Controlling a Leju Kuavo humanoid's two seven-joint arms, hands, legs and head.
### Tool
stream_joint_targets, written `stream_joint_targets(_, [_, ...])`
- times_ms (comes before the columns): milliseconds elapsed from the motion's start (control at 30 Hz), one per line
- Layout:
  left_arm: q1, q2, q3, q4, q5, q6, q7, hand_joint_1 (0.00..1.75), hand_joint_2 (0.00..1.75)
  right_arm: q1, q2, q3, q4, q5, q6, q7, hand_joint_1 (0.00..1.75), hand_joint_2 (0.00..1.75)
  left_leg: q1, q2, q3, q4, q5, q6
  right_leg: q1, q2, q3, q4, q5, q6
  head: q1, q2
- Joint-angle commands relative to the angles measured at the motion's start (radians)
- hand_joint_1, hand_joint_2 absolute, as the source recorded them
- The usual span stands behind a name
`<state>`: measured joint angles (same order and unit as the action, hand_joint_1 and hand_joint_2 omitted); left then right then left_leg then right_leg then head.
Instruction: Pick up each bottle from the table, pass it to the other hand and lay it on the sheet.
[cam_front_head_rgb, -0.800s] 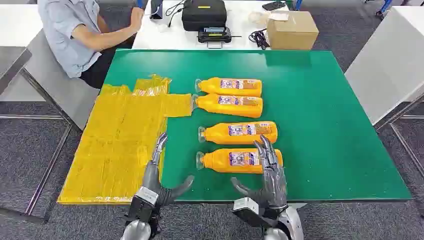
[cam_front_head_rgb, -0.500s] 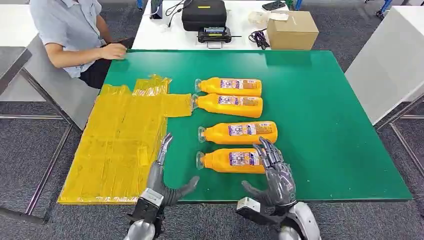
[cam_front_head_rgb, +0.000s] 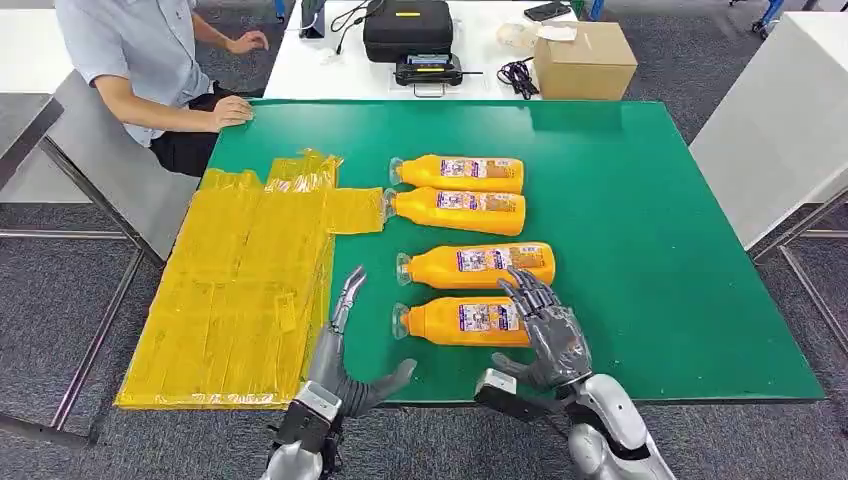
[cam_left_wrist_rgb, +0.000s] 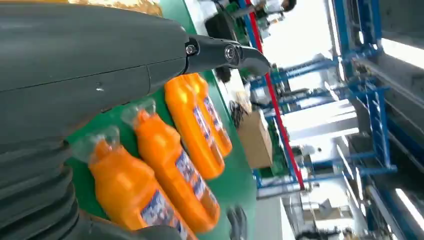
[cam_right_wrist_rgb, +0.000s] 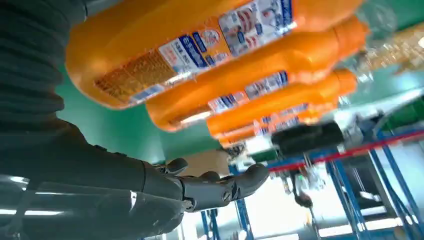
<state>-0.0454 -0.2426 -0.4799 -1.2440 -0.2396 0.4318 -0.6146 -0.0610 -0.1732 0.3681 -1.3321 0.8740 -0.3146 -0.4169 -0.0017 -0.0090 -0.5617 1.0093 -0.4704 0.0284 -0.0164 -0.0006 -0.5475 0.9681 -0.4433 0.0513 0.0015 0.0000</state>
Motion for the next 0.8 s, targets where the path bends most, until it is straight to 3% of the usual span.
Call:
stream_joint_targets(33, [-0.031, 0.018, -0.056, 0.030, 0.009, -0.020, 0.011, 0.00, 1.75, -0.135, -0.056, 0.078, 0.179, 0.004, 0.082, 0.034, 0.00, 1.75, 0.000, 0.003, 0.002, 0.000, 0.000, -0.001, 0.001, 0.002, 0.001, 0.000, 0.001, -0.002, 0.000, 0.000])
stream_joint_targets(800, [-0.030, 0.032, -0.065, 0.001, -0.014, -0.046, 0.046, 0.00, 1.75, -0.193, -0.179, 0.186, 0.116, -0.008, 0.266, 0.109, 0.00, 1.75, 0.000, 0.001, 0.000, 0.000, 0.000, -0.001, 0.000, 0.001, 0.000, 0.000, 0.000, -0.001, 0.000, 0.000])
